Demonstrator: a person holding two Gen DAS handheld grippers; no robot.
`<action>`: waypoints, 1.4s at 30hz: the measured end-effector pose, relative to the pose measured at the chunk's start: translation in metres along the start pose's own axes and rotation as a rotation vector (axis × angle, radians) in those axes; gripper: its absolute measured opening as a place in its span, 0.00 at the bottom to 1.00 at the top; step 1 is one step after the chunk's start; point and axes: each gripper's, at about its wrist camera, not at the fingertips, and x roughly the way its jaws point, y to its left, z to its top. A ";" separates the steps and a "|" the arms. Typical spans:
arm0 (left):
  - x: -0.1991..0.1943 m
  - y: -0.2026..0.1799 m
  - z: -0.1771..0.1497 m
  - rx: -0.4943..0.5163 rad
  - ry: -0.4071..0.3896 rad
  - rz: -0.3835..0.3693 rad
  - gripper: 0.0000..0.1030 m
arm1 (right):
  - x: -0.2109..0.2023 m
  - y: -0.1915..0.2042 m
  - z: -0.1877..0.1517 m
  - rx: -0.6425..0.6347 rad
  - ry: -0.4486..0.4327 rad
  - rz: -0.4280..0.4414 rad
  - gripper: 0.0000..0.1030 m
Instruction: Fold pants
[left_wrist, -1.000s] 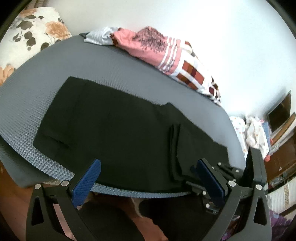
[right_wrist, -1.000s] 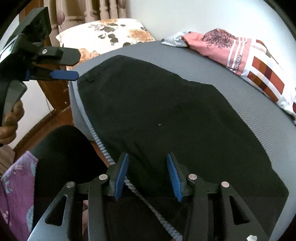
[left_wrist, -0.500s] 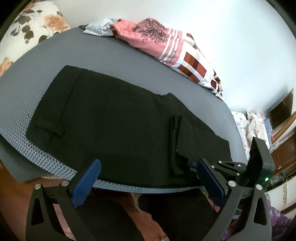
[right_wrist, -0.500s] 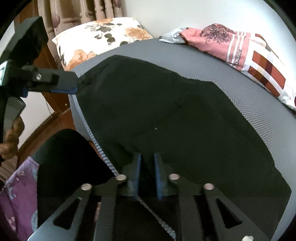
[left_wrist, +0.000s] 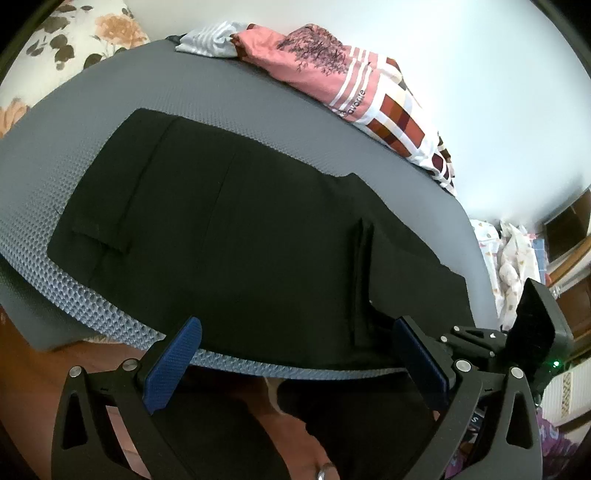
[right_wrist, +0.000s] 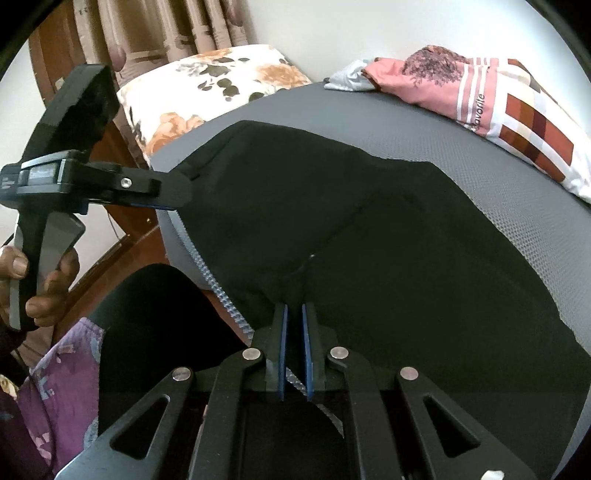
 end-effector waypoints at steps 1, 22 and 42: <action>0.000 0.000 0.000 0.000 0.001 -0.001 0.99 | 0.000 0.001 0.000 0.000 -0.002 0.008 0.07; 0.002 0.000 -0.002 0.017 0.018 0.015 0.99 | 0.014 -0.001 -0.006 -0.007 -0.007 0.073 0.14; -0.010 0.093 0.067 0.147 -0.032 0.246 0.99 | -0.026 -0.039 -0.042 0.466 -0.139 0.371 0.42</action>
